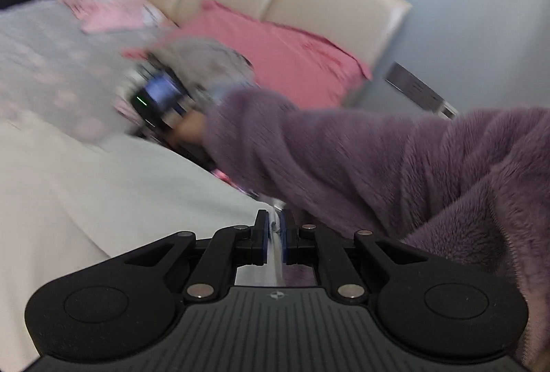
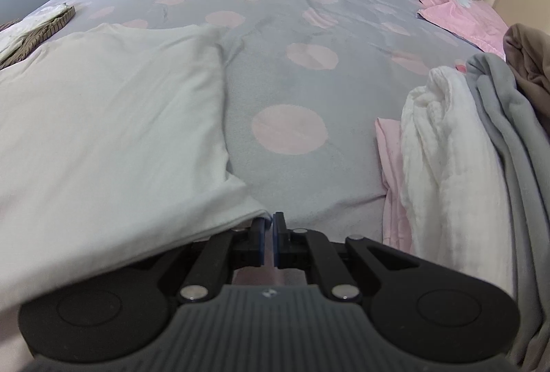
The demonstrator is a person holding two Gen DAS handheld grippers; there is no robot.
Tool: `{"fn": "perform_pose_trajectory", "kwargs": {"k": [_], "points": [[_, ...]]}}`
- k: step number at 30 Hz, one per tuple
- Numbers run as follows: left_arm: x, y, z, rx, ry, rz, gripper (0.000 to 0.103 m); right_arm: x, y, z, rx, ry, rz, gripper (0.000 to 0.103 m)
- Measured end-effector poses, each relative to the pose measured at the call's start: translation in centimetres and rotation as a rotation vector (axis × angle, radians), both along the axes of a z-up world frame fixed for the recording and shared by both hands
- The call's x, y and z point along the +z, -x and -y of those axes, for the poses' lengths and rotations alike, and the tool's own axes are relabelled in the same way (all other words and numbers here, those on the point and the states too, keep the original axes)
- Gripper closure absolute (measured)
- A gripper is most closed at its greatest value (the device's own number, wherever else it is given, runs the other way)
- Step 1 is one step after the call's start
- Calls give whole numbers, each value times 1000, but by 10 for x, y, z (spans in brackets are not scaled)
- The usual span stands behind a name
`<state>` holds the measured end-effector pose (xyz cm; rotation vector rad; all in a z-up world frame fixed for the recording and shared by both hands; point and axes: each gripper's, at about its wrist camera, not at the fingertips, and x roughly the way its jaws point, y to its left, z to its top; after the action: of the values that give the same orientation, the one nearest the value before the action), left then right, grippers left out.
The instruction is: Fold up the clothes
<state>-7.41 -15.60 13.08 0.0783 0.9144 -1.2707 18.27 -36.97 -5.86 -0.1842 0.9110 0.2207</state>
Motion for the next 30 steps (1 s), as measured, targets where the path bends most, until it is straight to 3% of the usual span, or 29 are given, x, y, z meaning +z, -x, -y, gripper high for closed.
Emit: {"fn": "perform_pose_trajectory", "kwargs": {"k": [5, 9, 15, 18, 22, 26, 28, 30], "points": [[-52, 12, 41, -111, -137, -71, 98, -5, -2, 8, -37, 40, -13, 103], [-79, 18, 50, -139, -218, -90, 98, -3, 9, 17, -58, 41, -20, 103], [-97, 17, 44, -180, -266, -136, 98, 13, 38, 23, -44, 10, -12, 99], [-104, 15, 38, -168, -256, -159, 89, 20, 53, 26, -36, -5, -8, 98], [-104, 7, 27, -141, -213, -200, 63, 31, 79, 25, -16, -23, 1, 97], [-102, -3, 11, -86, -211, -181, 61, 43, 121, 14, 20, -29, 22, 97], [-108, -14, -4, -12, -218, -181, 61, 47, 142, 8, 34, -25, 31, 97], [-118, -27, -18, 82, -227, -191, 61, 48, 162, 2, 37, -25, 29, 89]]}}
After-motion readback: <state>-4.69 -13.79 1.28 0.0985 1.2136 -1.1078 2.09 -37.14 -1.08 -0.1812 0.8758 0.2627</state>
